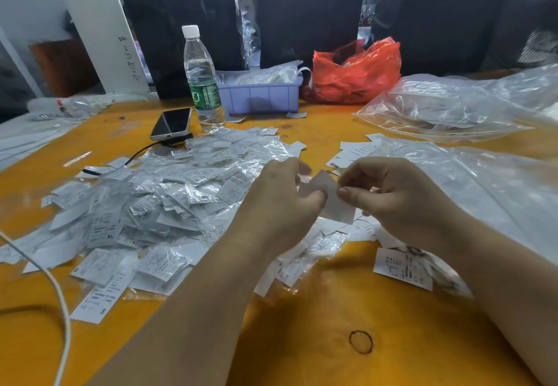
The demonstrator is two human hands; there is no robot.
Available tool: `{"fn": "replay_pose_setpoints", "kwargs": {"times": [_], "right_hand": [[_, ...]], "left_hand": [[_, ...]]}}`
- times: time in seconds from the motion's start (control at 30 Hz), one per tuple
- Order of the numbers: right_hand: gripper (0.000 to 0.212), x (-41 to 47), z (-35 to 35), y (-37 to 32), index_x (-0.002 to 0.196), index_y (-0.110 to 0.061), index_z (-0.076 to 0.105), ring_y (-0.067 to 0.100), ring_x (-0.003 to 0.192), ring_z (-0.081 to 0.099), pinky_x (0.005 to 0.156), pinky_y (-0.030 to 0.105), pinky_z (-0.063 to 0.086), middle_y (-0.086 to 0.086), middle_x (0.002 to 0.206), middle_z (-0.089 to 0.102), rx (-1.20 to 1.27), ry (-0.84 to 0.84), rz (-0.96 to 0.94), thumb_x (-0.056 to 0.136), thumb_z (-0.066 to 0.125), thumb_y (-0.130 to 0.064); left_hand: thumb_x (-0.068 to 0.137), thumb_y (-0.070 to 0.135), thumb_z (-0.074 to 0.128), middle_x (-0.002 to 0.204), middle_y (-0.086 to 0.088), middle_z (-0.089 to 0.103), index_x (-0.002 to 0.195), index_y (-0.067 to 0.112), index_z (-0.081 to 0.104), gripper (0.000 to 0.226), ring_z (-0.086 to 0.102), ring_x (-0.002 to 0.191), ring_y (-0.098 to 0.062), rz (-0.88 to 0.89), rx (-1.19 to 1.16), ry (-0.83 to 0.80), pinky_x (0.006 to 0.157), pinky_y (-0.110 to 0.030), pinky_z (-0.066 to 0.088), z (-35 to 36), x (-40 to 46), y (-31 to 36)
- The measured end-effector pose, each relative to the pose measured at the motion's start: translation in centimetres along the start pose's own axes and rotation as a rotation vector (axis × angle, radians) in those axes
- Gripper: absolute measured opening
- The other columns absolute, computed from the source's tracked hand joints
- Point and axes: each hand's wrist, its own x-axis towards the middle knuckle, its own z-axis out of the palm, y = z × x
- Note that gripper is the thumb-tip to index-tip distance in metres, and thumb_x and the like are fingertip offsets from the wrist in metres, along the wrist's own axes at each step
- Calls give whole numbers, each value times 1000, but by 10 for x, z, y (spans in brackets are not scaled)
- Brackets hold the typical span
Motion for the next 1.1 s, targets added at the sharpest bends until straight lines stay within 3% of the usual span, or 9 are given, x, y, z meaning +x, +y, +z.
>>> {"fn": "replay_pose_setpoints", "kwargs": {"times": [0.07, 0.17, 0.43, 0.53, 0.73, 0.8, 0.87, 0.93, 1.1], "right_hand": [[10, 0, -1, 0, 84, -21, 72, 4, 65, 60, 60, 15, 46, -11, 73, 69, 44, -12, 6, 84, 73, -11], [12, 0, -3, -2, 87, -16, 72, 2, 64, 59, 58, 13, 45, -4, 76, 71, 111, -32, 24, 81, 75, -6], [12, 2, -11, -6, 85, -14, 71, 10, 57, 54, 53, 25, 47, 1, 72, 71, 241, 59, 125, 88, 66, -4], [13, -1, -15, -11, 86, -11, 71, 14, 55, 52, 51, 26, 44, 4, 67, 68, 276, 19, 114, 89, 64, -1], [8, -15, -22, -22, 87, -13, 72, 9, 54, 57, 52, 20, 45, 1, 64, 68, 151, 35, 62, 87, 69, -5], [6, -23, -25, -24, 87, -13, 71, 9, 54, 58, 53, 23, 48, 0, 63, 68, 113, 74, 64, 86, 71, -7], [7, -34, -27, -25, 88, -14, 72, 13, 56, 61, 55, 28, 53, 1, 65, 69, 90, 101, 92, 87, 70, -7], [12, -47, -31, -24, 91, -15, 73, 15, 62, 65, 61, 32, 55, -2, 71, 70, -62, 172, 91, 88, 66, -6], [27, -79, -50, -19, 103, -12, 71, 25, 87, 65, 73, 40, 56, 5, 97, 71, -760, 198, 87, 88, 52, 1]], "left_hand": [[89, 30, 63, 90, 9, 60, 92, 26, 64, 5, 58, 79, -12, 1, -5, 18, 60, -28, 47, -2, 1, -1], [89, 26, 64, 76, 11, 61, 82, 25, 64, 7, 57, 69, -6, 4, -9, 27, 52, -24, 44, -5, 1, -3], [82, 14, 61, 85, 13, 59, 90, 30, 62, 18, 59, 75, -7, -68, 19, -4, 55, -23, 45, -8, 0, -4], [81, 24, 64, 93, 15, 57, 99, 32, 58, 21, 55, 78, -3, -18, -9, -17, 57, -24, 43, -7, -2, 0], [73, 44, 67, 84, 7, 69, 94, 27, 67, 27, 61, 71, -4, 102, -371, -274, 62, -20, 46, -4, -9, 17], [79, 39, 71, 77, 11, 68, 95, 24, 68, 22, 59, 66, 0, 142, -425, -299, 55, -14, 43, -3, -11, 20], [88, 22, 68, 72, 7, 67, 93, 16, 70, 8, 57, 64, -4, 183, -377, -214, 55, -27, 47, 2, -12, 22], [89, 13, 61, 75, 0, 67, 90, 10, 69, 8, 56, 65, -11, 199, -297, -183, 63, -43, 49, 11, -15, 23], [90, 15, 58, 72, 5, 66, 85, 12, 66, 9, 56, 62, -10, 225, -247, -290, 61, -39, 50, 34, -27, 29]]}}
